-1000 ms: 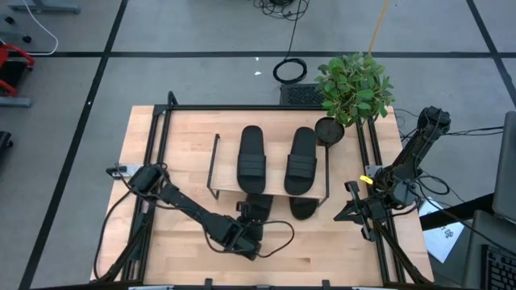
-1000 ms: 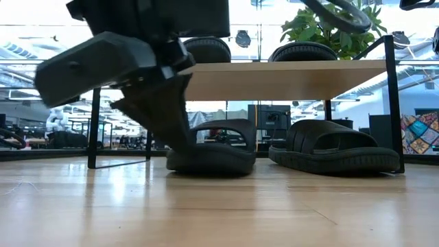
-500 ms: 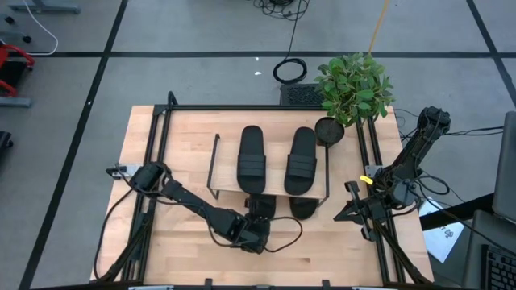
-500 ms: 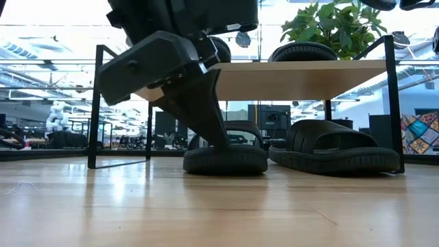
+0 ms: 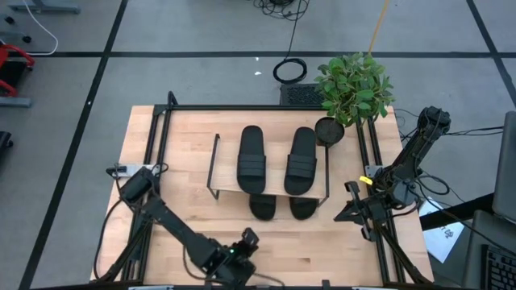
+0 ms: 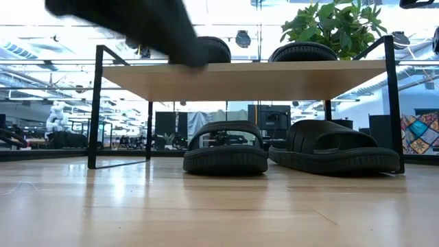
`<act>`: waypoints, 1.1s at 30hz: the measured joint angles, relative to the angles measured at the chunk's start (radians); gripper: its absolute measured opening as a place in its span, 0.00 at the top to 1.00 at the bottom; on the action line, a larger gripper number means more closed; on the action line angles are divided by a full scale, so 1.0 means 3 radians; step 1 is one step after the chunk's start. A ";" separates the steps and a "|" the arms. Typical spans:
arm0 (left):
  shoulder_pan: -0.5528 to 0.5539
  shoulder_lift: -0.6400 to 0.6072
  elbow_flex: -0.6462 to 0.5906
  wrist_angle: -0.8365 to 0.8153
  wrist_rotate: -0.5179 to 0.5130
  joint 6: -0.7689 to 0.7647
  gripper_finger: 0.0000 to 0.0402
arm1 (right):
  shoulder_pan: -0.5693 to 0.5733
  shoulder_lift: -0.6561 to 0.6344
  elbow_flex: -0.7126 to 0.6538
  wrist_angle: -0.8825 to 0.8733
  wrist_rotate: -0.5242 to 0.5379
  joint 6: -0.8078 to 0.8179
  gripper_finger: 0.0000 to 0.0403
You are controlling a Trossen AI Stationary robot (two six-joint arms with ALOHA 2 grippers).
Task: Pick and place slides into the shelf
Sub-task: Return to Home Position
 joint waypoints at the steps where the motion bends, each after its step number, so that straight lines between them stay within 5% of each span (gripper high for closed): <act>1: -0.0029 0.0000 0.0050 0.0001 -0.0080 0.0079 1.00 | -0.0001 0.0000 0.0000 0.0001 -0.0057 0.0028 1.00; 8: 0.0110 -0.0041 0.0463 0.0336 -0.0169 0.0995 1.00 | 0.0003 -0.0037 0.0113 0.0418 -0.0953 -0.0552 1.00; 12: 0.0342 -0.0249 0.0692 0.0523 -0.0080 0.1437 1.00 | -0.0021 -0.0084 0.0507 -0.0168 -0.0613 -0.0567 1.00; 19: 0.0861 -0.0876 0.0734 0.1143 0.0702 0.1588 1.00 | -0.0279 -0.0123 0.1173 -0.1268 0.0107 -0.0277 1.00; 27: 0.0710 -0.2059 0.0031 0.1150 0.0387 0.1417 1.00 | -0.0175 -0.0852 0.1124 -0.2034 0.0182 0.0120 1.00; 33: 0.0403 -0.2965 -0.1108 0.1414 0.0146 0.1030 1.00 | -0.0083 -0.1412 0.0828 -0.2063 0.0182 0.0233 1.00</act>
